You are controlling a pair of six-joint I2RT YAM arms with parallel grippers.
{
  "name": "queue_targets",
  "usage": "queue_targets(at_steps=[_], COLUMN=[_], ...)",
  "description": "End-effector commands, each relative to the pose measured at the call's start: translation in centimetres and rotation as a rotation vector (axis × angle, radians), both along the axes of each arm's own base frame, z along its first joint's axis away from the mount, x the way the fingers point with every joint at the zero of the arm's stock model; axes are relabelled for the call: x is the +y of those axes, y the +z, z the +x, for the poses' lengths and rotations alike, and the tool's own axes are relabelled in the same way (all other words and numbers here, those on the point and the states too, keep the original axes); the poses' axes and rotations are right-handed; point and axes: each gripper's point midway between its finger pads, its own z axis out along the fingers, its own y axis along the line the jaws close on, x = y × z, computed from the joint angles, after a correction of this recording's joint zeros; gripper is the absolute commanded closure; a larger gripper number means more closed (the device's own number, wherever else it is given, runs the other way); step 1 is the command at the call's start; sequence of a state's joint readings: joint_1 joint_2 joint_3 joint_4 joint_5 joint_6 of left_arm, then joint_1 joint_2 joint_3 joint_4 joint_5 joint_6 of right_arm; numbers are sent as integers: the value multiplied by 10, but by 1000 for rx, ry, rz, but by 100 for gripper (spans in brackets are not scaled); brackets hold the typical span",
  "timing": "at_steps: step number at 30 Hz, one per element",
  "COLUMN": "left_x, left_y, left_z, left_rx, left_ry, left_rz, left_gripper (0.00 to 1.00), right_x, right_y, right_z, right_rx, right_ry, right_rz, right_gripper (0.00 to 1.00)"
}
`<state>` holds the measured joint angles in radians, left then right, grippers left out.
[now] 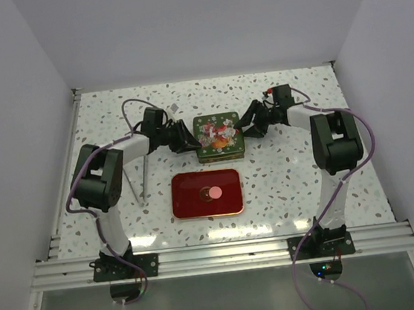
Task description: Pack the cookies
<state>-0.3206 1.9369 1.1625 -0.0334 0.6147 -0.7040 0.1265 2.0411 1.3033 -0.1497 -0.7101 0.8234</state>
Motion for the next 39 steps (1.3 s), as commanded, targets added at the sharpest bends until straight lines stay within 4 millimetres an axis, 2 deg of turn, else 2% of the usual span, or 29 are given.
queue_targets(at_steps=[1,7,12,16,18,21,29,34,39], left_x=[-10,-8,-8,-8,-7,-9,-10,-8,-4], left_y=[-3,-6,3,12,8,9,18,27,32], left_z=[-7,-12,-7,4,2,11,45,67,76], left_rx=[-12,-5,-27,-62,-27,-31,-43,-51,-52], left_ry=[-24,-22,-19,-12,-14,-9,27,44,49], left_rz=[-30,-23,-16,-8,7,13,29,47,99], left_gripper=[76,70,42,30,28,26,27,30,30], right_x=[27,28,27,28,28,29,32,36,38], right_y=[11,9,10,15,17,17,12,23,38], right_z=[-6,-9,-9,-4,1,6,22,40,57], right_rx=[-15,-5,-5,-14,-20,-19,-11,-29,-53], right_ry=[74,79,85,87,85,86,77,69,58], right_rz=[36,34,29,27,28,27,36,56,69], right_gripper=[45,44,44,43,43,43,43,43,43])
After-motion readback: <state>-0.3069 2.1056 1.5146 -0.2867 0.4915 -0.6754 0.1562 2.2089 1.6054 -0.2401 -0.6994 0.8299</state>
